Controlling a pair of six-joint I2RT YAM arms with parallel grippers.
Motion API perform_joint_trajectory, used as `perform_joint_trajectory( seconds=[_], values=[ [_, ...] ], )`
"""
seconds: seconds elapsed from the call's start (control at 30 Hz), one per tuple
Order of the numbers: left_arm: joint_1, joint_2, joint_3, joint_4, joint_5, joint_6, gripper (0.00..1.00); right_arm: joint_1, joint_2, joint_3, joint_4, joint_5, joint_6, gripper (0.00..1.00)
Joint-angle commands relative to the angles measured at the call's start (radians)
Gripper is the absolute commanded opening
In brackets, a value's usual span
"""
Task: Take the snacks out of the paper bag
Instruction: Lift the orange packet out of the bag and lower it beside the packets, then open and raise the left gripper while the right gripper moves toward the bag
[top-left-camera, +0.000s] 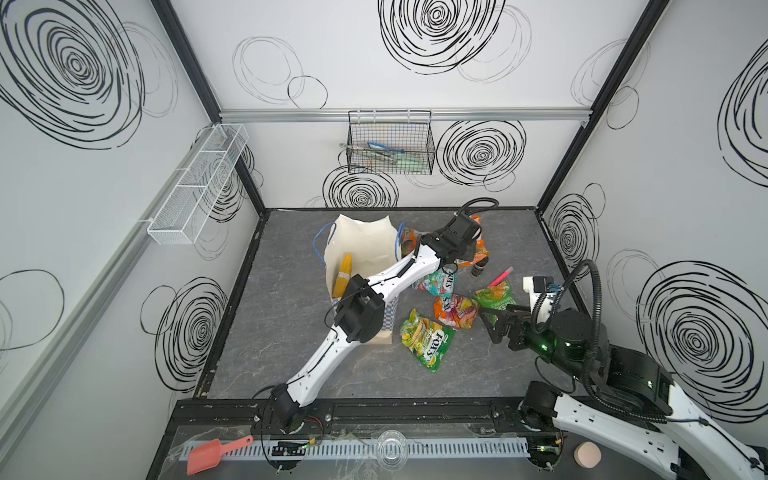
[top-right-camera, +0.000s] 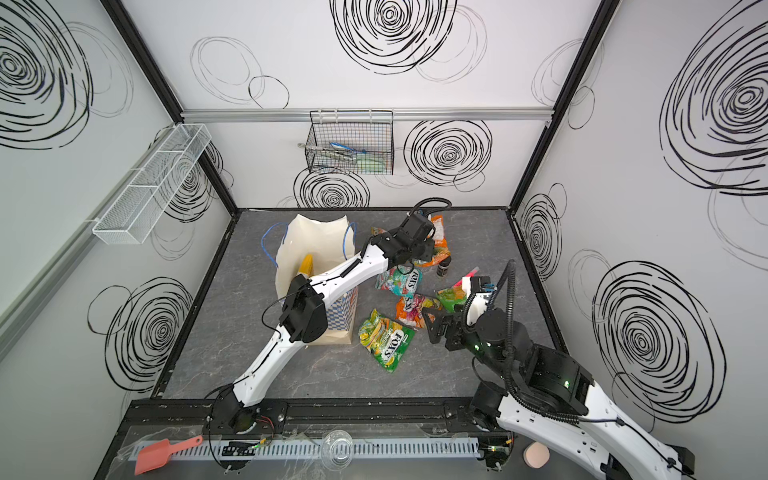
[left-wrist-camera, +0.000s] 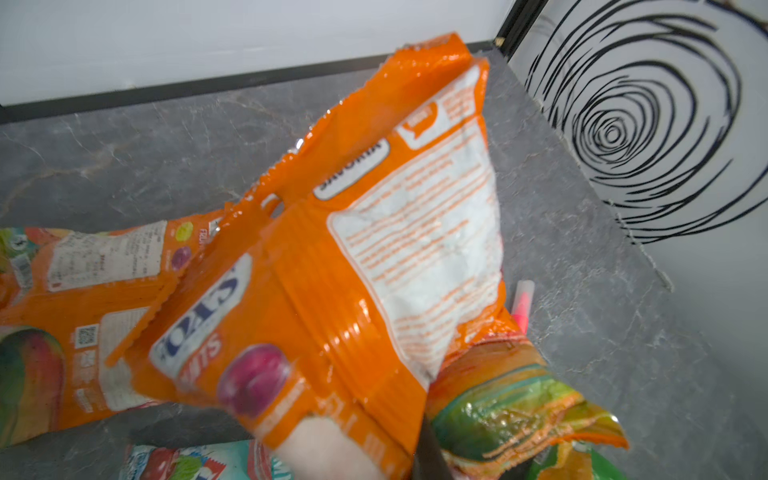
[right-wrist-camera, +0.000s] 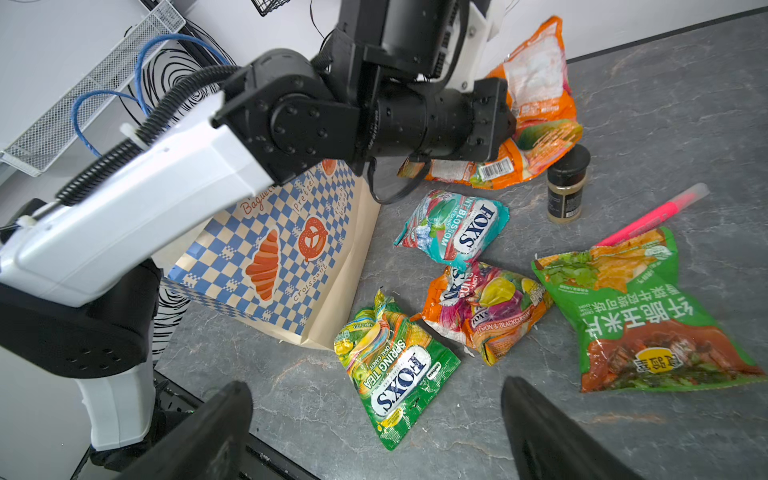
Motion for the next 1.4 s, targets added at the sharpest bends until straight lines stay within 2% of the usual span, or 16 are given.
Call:
perform_joint_trajectory(
  seconds=[0.0,0.07,0.13,0.3,0.67,0.83,0.93,1.13,1.23,1.37],
  values=[
    [0.005,0.001,0.028,0.046,-0.034,-0.013,0.08,-0.003,-0.009,0.026,-0.019,0.005,0.016,0.97],
    [0.013,-0.004,0.027,0.041,-0.057,-0.009,0.11,-0.003,-0.006,0.030,-0.021,0.004,0.019,0.97],
    [0.021,-0.016,0.020,0.042,-0.058,-0.006,0.21,-0.003,-0.005,0.033,-0.021,0.004,0.020,0.97],
    [0.023,-0.076,0.002,0.049,-0.034,0.005,0.37,-0.002,0.006,0.030,-0.002,0.003,0.016,0.97],
    [0.009,-0.319,-0.008,0.096,0.046,0.031,0.37,-0.003,0.025,0.040,0.039,-0.002,0.015,0.97],
    [0.006,-0.485,-0.038,0.079,0.058,0.077,0.37,-0.003,0.035,0.037,0.050,-0.002,0.015,0.97],
    [0.007,-0.631,-0.112,0.075,0.042,0.111,0.37,-0.003,0.042,0.033,0.060,-0.003,0.014,0.97],
    [0.050,-0.978,-0.376,0.087,-0.055,0.188,0.37,-0.003,0.063,0.027,0.108,0.008,-0.012,0.97],
    [0.122,-1.148,-0.530,0.088,-0.092,0.198,0.37,-0.003,0.097,0.035,0.142,0.013,-0.040,0.97],
    [0.273,-1.349,-0.740,0.087,-0.095,0.200,0.38,-0.006,0.174,0.077,0.209,0.003,-0.105,0.97]
  ],
)
